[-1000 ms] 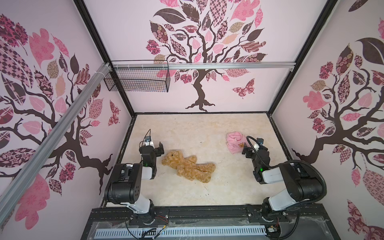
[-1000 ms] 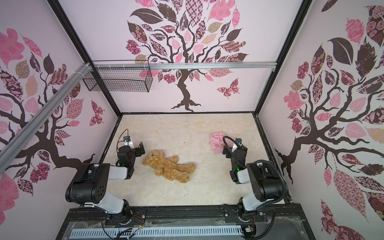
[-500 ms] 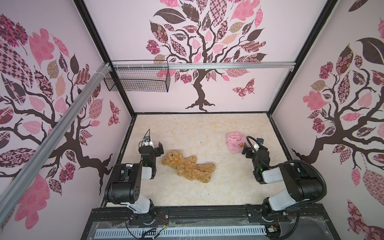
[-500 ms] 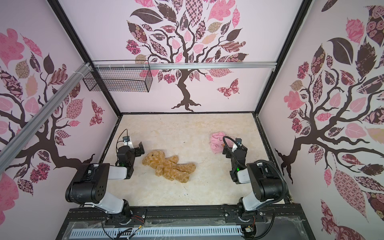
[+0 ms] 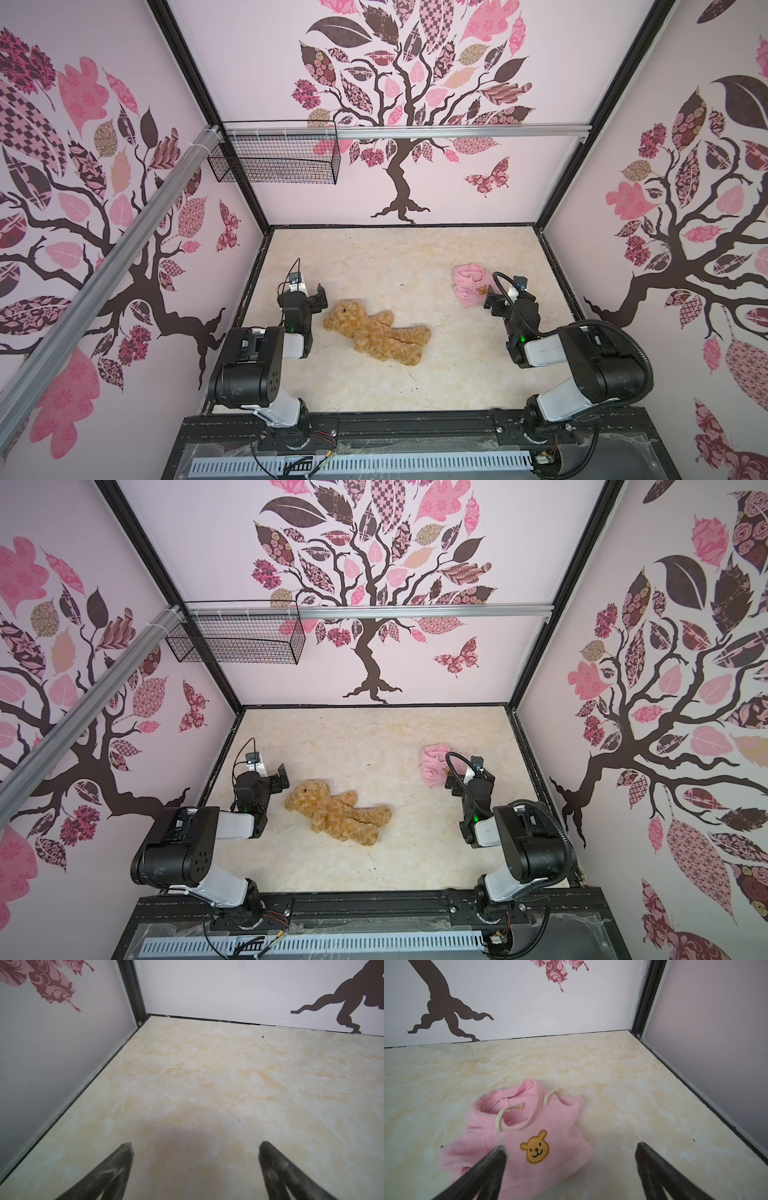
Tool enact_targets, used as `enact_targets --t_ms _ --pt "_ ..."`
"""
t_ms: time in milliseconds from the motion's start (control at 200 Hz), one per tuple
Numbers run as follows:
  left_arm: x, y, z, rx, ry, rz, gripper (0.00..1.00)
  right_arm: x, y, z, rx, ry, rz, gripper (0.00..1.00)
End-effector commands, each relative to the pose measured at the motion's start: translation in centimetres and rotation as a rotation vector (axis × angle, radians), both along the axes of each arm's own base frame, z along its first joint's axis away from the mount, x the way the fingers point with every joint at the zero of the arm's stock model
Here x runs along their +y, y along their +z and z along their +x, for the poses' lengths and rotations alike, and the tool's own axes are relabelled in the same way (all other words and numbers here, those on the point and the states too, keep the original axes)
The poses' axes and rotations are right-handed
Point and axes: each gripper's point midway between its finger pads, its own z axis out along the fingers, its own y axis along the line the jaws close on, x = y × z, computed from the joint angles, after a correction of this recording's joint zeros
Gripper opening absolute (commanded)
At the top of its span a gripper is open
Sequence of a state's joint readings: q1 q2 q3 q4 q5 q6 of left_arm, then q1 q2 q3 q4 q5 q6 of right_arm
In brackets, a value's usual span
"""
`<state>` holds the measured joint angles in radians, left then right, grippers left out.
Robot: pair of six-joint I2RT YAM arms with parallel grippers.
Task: Dress the teddy bear
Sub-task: 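Reach both grippers to the teddy bear's head and grasp it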
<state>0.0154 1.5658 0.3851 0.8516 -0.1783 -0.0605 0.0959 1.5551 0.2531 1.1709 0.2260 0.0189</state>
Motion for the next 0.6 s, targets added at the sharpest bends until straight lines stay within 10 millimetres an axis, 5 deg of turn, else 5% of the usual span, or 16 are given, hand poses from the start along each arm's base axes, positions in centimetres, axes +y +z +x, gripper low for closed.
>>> enact_targets --t_ms 0,305,390,495,595 --pt "0.2 0.9 -0.1 -0.039 0.007 -0.002 0.97 0.0 1.0 0.2 -0.046 0.004 0.005 1.00" --pt "3.7 4.8 -1.6 0.070 0.317 -0.113 0.97 -4.0 5.5 -2.5 -0.076 -0.282 0.193 1.00" --pt "2.7 5.7 -1.8 0.033 0.318 -0.177 0.97 -1.8 6.8 -2.8 -0.104 -0.159 0.305 0.99" --pt "-1.1 5.6 -1.2 -0.006 0.191 -0.409 0.97 1.7 7.5 -2.5 -0.057 0.004 0.418 0.94" --pt "-4.8 6.0 -0.8 0.014 0.112 -0.608 0.96 7.6 7.9 -2.3 0.028 0.191 0.427 0.93"
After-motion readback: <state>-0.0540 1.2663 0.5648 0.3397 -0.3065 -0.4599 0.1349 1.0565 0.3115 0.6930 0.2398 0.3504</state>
